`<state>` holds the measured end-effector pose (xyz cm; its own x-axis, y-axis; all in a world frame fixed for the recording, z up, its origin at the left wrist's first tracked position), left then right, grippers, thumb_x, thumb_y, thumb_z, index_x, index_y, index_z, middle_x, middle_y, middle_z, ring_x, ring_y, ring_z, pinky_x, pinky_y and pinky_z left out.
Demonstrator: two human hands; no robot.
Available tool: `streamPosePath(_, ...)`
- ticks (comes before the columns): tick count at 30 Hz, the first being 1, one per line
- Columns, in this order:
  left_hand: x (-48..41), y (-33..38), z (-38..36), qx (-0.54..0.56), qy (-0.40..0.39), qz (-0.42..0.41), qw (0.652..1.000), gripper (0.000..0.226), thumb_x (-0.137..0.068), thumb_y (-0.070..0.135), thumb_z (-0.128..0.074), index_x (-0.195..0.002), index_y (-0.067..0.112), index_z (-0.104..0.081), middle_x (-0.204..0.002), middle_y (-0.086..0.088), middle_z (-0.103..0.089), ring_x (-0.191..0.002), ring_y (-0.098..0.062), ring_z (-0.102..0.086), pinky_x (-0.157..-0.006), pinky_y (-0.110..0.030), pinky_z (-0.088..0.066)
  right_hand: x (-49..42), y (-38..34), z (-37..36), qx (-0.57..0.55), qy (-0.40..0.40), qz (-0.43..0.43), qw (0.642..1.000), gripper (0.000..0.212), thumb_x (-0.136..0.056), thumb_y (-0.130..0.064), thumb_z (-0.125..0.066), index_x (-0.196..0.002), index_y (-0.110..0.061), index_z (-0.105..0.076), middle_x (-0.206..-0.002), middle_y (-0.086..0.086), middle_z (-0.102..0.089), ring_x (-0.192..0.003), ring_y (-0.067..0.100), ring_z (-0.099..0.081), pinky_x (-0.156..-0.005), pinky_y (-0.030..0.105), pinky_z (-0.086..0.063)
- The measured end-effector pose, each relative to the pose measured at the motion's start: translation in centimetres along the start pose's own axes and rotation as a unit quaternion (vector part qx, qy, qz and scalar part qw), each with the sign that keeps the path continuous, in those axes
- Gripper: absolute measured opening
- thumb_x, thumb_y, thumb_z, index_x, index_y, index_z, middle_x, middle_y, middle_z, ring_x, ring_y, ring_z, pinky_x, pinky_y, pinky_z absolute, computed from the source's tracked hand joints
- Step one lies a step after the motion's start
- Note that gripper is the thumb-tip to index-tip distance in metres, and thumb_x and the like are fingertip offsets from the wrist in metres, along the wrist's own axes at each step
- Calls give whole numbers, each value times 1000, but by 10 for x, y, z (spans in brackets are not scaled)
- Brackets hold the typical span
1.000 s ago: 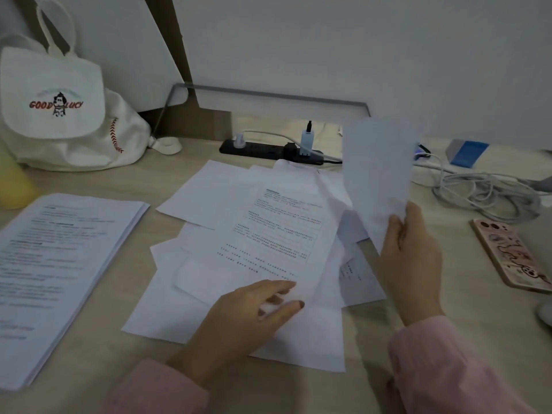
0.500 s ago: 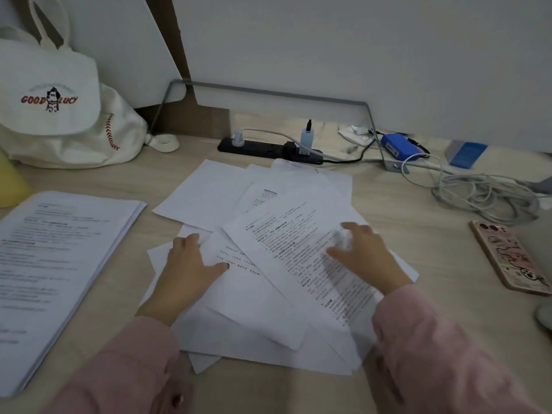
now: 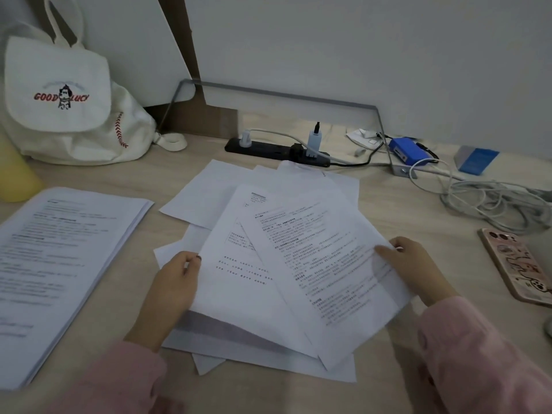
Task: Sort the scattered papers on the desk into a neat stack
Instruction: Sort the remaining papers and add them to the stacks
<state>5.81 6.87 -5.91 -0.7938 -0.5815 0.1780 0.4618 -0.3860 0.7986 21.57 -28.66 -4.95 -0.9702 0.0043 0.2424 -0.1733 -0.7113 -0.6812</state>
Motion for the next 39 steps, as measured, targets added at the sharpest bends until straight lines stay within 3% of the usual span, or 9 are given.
streamPosePath(3, 5, -6, -15, 36, -67, 36, 996, 10, -98, 16, -39, -103, 13, -47, -102, -7, -52, -85, -20, -48, -68, -30, -34, 14, -8, -13, -178, -23, -28, 983, 8, -88, -12, -55, -81, -9, -60, -83, 14, -64, -72, 29, -60, -67, 34, -47)
streamPosePath(8, 28, -2, -40, 177, -185, 108, 960, 19, -97, 18, -41, -91, 10, -57, -67, -1, -61, -57, -11, -58, -49, -21, -47, 35, -22, -63, -163, -101, -40, 981, 9, -89, -9, -52, -89, -12, -60, -96, 14, -64, -88, 30, -61, -79, 37, -47)
streamPosePath(13, 23, 2, -34, 302, -149, 113, 935, 41, -93, 51, -32, -84, 25, -63, -71, 3, -73, -76, -19, -65, -68, -37, -55, 52, -40, -93, -109, -177, -11, 978, 16, -90, -5, -47, -86, -15, -59, -90, 12, -66, -79, 24, -58, -78, 38, -51)
streamPosePath(18, 21, -7, -41, 228, -226, 121, 939, 28, -93, 24, -50, -118, 14, -60, -102, -5, -73, -90, -20, -68, -65, -31, -59, 55, -48, -97, -105, -226, -2, 968, 18, -91, -5, -47, -91, -14, -63, -98, 13, -67, -85, 24, -61, -80, 35, -50)
streamPosePath(21, 15, -6, -35, 169, -209, 87, 959, 35, -93, 6, -48, -128, 7, -52, -119, -8, -62, -102, -26, -60, -86, -35, -50, 36, -47, -78, -148, -145, 6, 978, 24, -89, -8, -52, -108, 3, -63, -102, 25, -65, -81, 21, -57, -77, 30, -45)
streamPosePath(25, 4, -8, -5, 157, -123, 65, 978, 35, -93, 1, -46, -126, 9, -50, -115, -7, -55, -101, -24, -53, -89, -33, -40, 2, -49, -52, -241, -52, -17, 969, 28, -89, -5, -52, -116, -6, -58, -89, 3, -56, -90, 19, -52, -87, 28, -42)
streamPosePath(28, 1, -17, 19, 165, -96, 60, 980, 29, -92, -2, -42, -113, 16, -50, -111, -8, -58, -92, -25, -56, -77, -32, -42, -12, -47, -55, -330, -54, -79, 939, 11, -90, -4, -48, -92, -9, -57, -72, 2, -49, -69, 16, -47, -68, 23, -41)
streamPosePath(31, -1, -30, 24, 175, -112, 87, 974, 23, -92, 4, -44, -114, 13, -49, -103, -4, -61, -84, -18, -58, -64, -29, -44, -20, -54, -69, -361, -80, -113, 922, 30, -90, 2, -43, -64, -13, -43, -55, 4, -35, -54, 18, -35, -51, 22, -38)
streamPosePath(39, -14, -23, 7, 135, -88, 34, 986, 19, -89, 12, -56, -108, 16, -57, -102, -1, -60, -77, -6, -55, -62, -17, -40, -34, -61, -80, -289, -74, -133, 945, 26, -86, 3, -47, -62, -8, -43, -58, 8, -40, -47, 17, -42, -44, 23, -41)
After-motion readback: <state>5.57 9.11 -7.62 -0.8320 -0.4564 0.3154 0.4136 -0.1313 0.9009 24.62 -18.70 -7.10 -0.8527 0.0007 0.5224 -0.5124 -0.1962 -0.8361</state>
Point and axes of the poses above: each hand's wrist, its own x-axis away from the middle knuckle, its own z-axis out of the back of the hand, y = z × x, the point moved 9 cm from there along -x, towards the middle knuckle
